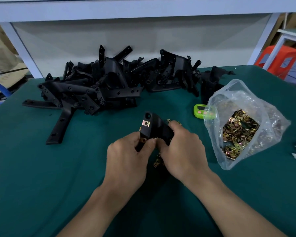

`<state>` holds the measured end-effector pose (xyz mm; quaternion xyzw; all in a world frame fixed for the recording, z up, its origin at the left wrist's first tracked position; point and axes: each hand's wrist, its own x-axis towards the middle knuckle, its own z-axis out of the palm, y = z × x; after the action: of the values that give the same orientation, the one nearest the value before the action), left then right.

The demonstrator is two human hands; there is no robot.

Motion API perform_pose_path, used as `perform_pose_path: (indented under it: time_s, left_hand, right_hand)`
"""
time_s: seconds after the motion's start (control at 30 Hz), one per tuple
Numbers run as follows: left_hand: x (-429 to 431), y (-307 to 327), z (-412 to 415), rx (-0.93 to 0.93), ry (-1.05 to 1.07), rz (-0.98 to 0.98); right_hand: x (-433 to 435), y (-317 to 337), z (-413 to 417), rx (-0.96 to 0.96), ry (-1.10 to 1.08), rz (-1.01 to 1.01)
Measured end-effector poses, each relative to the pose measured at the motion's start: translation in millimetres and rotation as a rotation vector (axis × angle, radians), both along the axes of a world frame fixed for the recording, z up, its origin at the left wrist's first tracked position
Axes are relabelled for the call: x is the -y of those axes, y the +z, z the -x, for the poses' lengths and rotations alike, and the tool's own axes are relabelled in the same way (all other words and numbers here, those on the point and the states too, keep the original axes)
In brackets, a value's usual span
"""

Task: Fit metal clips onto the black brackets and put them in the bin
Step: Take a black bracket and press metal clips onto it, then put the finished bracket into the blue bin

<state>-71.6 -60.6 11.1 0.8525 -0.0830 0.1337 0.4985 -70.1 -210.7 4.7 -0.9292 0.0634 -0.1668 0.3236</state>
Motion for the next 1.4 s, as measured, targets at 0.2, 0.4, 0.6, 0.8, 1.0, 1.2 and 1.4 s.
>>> perform_pose_path:
  time_s: [0.2, 0.4, 0.6, 0.8, 1.0, 1.2, 1.4]
  left_hand:
    - [-3, -4, -8, 0.047, -0.01, 0.003]
    - [-16, 9, -2, 0.217, 0.055, 0.086]
    - [33, 33, 13, 0.044, 0.106, 0.677]
    - [126, 65, 34, -0.148, -0.083, 0.654]
    - [260, 91, 72, -0.434, -0.522, 0.354]
    - [365, 81, 125, -0.849, -0.667, 0.21]
    - [434, 125, 133, -1.169, -0.773, 0.5]
  right_hand:
    - [1, 10, 4, -0.032, 0.051, -0.027]
    - [-9, 43, 27, -0.001, 0.179, -0.11]
    - [15, 74, 86, -0.131, 0.31, -0.691]
    - [101, 85, 144, -0.059, 0.012, -1.031]
    - [193, 78, 218, 0.217, -0.403, -1.404]
    - [250, 54, 296, 0.361, -0.647, -1.657]
    - [371, 128, 261, 0.511, -0.701, -1.673]
